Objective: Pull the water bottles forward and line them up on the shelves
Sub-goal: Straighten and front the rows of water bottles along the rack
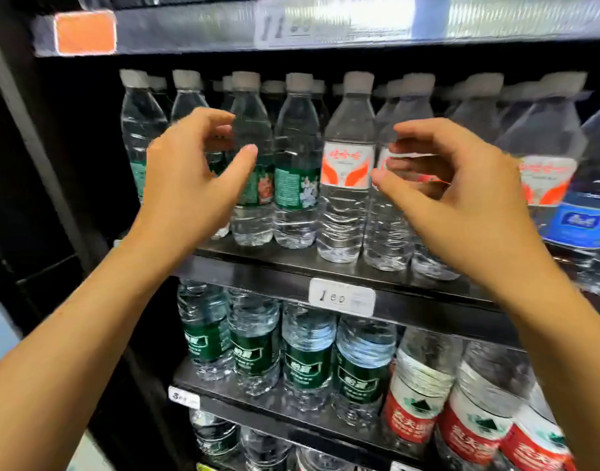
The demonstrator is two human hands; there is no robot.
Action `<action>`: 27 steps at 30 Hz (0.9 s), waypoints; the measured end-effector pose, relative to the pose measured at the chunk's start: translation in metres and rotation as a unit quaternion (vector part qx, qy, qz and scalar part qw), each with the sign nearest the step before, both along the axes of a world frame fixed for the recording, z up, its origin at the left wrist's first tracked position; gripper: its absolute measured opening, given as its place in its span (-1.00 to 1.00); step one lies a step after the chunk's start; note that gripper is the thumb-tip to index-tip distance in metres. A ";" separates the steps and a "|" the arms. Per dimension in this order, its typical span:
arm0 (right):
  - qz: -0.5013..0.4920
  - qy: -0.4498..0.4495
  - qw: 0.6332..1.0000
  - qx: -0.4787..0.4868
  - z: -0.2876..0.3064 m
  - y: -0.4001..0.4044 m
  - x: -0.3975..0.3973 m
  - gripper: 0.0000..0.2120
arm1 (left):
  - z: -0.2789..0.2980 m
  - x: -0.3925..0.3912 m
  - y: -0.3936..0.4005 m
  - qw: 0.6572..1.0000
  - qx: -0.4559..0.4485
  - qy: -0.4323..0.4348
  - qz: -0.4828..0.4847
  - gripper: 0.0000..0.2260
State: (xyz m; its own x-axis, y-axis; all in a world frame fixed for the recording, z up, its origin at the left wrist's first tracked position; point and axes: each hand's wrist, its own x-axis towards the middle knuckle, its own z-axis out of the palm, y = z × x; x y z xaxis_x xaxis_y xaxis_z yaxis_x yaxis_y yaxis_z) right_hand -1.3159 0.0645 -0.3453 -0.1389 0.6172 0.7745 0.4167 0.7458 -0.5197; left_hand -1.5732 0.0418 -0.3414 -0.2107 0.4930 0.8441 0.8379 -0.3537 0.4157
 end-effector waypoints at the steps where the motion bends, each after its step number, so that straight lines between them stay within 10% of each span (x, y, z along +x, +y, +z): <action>1: 0.001 0.005 1.000 0.001 0.001 0.001 -0.012 -0.59 | 0.001 -0.011 0.003 1.000 0.000 0.000 -0.004 -0.63; 14: -0.285 -0.152 0.942 0.091 0.047 0.027 -0.125 -0.58 | 0.054 -0.073 0.050 0.988 0.004 0.123 -0.092 -0.65; 27: -0.354 -0.341 0.866 -0.087 0.089 0.053 -0.154 -0.59 | 0.067 -0.051 0.078 0.979 -0.117 0.152 -0.074 -0.62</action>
